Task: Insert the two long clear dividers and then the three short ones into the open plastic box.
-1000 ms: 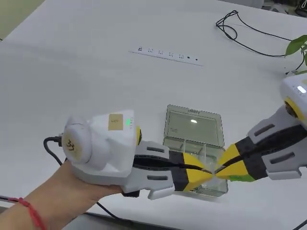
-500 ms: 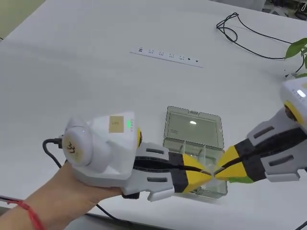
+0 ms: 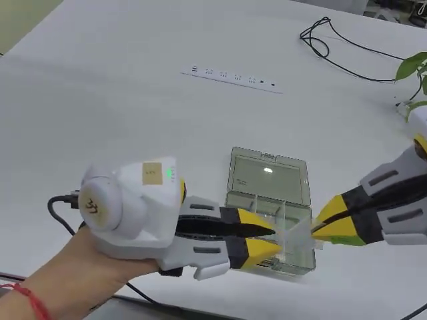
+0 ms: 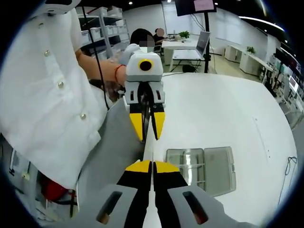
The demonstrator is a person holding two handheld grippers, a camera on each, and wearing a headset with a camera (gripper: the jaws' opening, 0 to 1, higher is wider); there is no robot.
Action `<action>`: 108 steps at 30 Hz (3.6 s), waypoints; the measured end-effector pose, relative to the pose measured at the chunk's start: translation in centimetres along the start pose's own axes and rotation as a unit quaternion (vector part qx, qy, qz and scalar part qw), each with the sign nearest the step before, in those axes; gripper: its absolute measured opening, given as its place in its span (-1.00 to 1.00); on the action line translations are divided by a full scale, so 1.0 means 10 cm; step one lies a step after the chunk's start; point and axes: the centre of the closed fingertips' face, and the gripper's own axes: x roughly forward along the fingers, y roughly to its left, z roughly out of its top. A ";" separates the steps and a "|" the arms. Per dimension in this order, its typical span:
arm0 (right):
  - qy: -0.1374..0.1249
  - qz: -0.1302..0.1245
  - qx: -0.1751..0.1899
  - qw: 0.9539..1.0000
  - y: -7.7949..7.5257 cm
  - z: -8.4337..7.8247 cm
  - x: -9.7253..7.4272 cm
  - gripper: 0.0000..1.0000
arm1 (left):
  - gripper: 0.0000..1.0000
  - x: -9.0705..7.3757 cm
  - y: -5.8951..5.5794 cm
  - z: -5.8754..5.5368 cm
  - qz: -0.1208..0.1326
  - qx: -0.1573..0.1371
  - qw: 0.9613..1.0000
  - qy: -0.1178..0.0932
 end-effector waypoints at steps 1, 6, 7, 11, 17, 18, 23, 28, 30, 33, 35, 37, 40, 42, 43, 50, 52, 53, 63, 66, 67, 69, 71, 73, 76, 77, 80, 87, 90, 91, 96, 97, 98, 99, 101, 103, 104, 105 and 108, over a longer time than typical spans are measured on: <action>0.004 -0.009 0.005 1.000 -0.04 -0.04 -0.01 -0.95 | -0.74 -0.01 0.02 -0.01 0.006 0.000 1.000 0.001; 0.028 -0.036 0.013 0.999 -0.19 -0.21 -0.03 -0.95 | -0.55 -0.08 0.14 -0.10 0.030 -0.008 0.999 0.011; 0.034 -0.041 0.013 0.998 -0.21 -0.24 -0.04 -0.95 | -0.51 -0.09 0.15 -0.11 0.034 -0.009 0.999 0.011; 0.051 -0.053 0.014 0.997 -0.30 -0.35 -0.04 -0.95 | -0.36 -0.15 0.24 -0.18 0.050 -0.021 0.998 0.016; 0.082 -0.067 0.006 0.994 -0.43 -0.51 -0.02 -0.95 | -0.11 -0.21 0.36 -0.30 0.073 -0.027 0.997 0.029; 0.087 -0.069 0.004 0.994 -0.44 -0.53 -0.02 -0.95 | -0.07 -0.23 0.38 -0.32 0.076 -0.027 0.996 0.031; 0.111 -0.072 -0.007 0.991 -0.53 -0.64 0.05 -0.95 | 0.24 -0.27 0.50 -0.41 0.101 -0.037 0.994 0.037; 0.121 -0.071 -0.003 0.990 -0.61 -0.76 0.18 -0.95 | 0.38 -0.30 0.55 -0.51 0.112 -0.037 0.992 0.053; 0.130 -0.071 -0.005 0.989 -0.64 -0.82 0.23 -0.95 | 0.48 -0.31 0.57 -0.54 0.117 -0.038 0.991 0.052; 0.136 -0.071 -0.004 0.988 -0.69 -0.89 0.29 -0.95 | 0.61 -0.32 0.61 -0.56 0.126 -0.040 0.990 0.054; 0.142 -0.070 -0.002 0.987 -0.74 -0.98 0.34 -0.95 | 0.61 -0.32 0.61 -0.57 0.125 -0.044 0.990 0.056; 0.145 -0.069 0.000 0.987 -0.73 -0.99 0.36 -0.95 | 0.62 -0.32 0.60 -0.58 0.124 -0.044 0.990 0.057; 0.148 -0.067 0.007 0.987 -0.78 -1.06 0.41 -0.95 | 0.66 -0.32 0.60 -0.59 0.124 -0.048 0.989 0.059; 0.150 -0.066 0.010 0.986 -0.82 -1.14 0.45 -0.95 | 0.68 -0.32 0.60 -0.60 0.126 -0.050 0.989 0.058; 0.151 -0.065 0.011 0.986 -0.83 -1.15 0.45 -0.95 | 0.68 -0.32 0.60 -0.60 0.126 -0.051 0.989 0.059; 0.155 -0.065 0.012 0.986 -0.82 -1.15 0.48 -0.95 | 0.66 -0.32 0.58 -0.62 0.124 -0.057 0.989 0.059; 0.156 -0.066 0.013 0.985 -0.82 -1.15 0.49 -0.95 | 0.66 -0.31 0.58 -0.61 0.124 -0.057 0.989 0.058; 0.156 -0.065 0.014 0.985 -0.81 -1.16 0.49 -0.95 | 0.66 -0.31 0.58 -0.61 0.123 -0.057 0.989 0.057; 0.164 -0.061 0.017 0.985 -0.83 -1.20 0.53 -0.95 | 0.65 -0.30 0.59 -0.59 0.122 -0.056 0.989 0.054; 0.164 -0.057 0.020 0.985 -0.84 -1.23 0.56 -0.95 | 0.65 -0.30 0.58 -0.60 0.122 -0.058 0.989 0.053; 0.165 -0.056 0.020 0.985 -0.84 -1.24 0.57 -0.95 | 0.64 -0.30 0.58 -0.60 0.122 -0.058 0.989 0.053; 0.168 -0.054 0.020 0.984 -0.84 -1.25 0.60 -0.95 | 0.64 -0.30 0.57 -0.60 0.122 -0.058 0.989 0.053; 0.170 -0.052 0.018 0.984 -0.85 -1.28 0.62 -0.95 | 0.64 -0.30 0.57 -0.61 0.122 -0.058 0.989 0.053; 0.170 -0.050 0.020 0.984 -0.85 -1.30 0.63 -0.95 | 0.65 -0.30 0.57 -0.60 0.123 -0.058 0.989 0.052; 0.168 -0.050 0.020 0.984 -0.85 -1.31 0.64 -0.95 | 0.65 -0.31 0.57 -0.60 0.124 -0.059 0.989 0.051; 0.167 -0.050 0.018 0.984 -0.85 -1.31 0.64 -0.95 | 0.65 -0.31 0.57 -0.60 0.124 -0.059 0.989 0.051; 0.165 -0.051 0.021 0.985 -0.85 -1.32 0.65 -0.95 | 0.65 -0.31 0.57 -0.61 0.124 -0.060 0.989 0.052; 0.159 -0.057 0.017 0.986 -0.85 -1.35 0.68 -0.95 | 0.65 -0.30 0.56 -0.60 0.121 -0.060 0.989 0.052; 0.155 -0.059 0.014 0.986 -0.85 -1.37 0.70 -0.95 | 0.65 -0.30 0.57 -0.60 0.122 -0.060 0.989 0.052; 0.153 -0.060 0.014 0.986 -0.85 -1.38 0.71 -0.95 | 0.65 -0.30 0.57 -0.60 0.121 -0.060 0.989 0.052; 0.153 -0.061 0.007 0.986 -0.86 -1.42 0.77 -0.95 | 0.65 -0.29 0.56 -0.61 0.120 -0.061 0.989 0.054; 0.155 -0.061 0.006 0.986 -0.86 -1.42 0.78 -0.95 | 0.65 -0.29 0.55 -0.61 0.120 -0.061 0.989 0.055; 0.156 -0.060 0.004 0.986 -0.86 -1.43 0.78 -0.95 | 0.65 -0.30 0.55 -0.62 0.120 -0.061 0.989 0.055; 0.158 -0.060 0.003 0.986 -0.87 -1.44 0.79 -0.95 | 0.65 -0.30 0.55 -0.62 0.120 -0.061 0.989 0.056; 0.161 -0.060 0.002 0.985 -0.87 -1.46 0.81 -0.95 | 0.65 -0.30 0.55 -0.62 0.120 -0.061 0.989 0.055; 0.163 -0.060 0.002 0.985 -0.87 -1.48 0.83 -0.95 | 0.65 -0.29 0.55 -0.62 0.119 -0.060 0.989 0.056; 0.165 -0.060 0.000 0.985 -0.87 -1.48 0.84 -0.95 | 0.65 -0.29 0.55 -0.62 0.119 -0.060 0.989 0.056; 0.166 -0.060 0.000 0.984 -0.87 -1.49 0.84 -0.95 | 0.65 -0.29 0.56 -0.62 0.120 -0.060 0.989 0.056; 0.170 -0.059 -0.002 0.984 -0.87 -1.50 0.86 -0.95 | 0.65 -0.30 0.56 -0.61 0.119 -0.060 0.990 0.054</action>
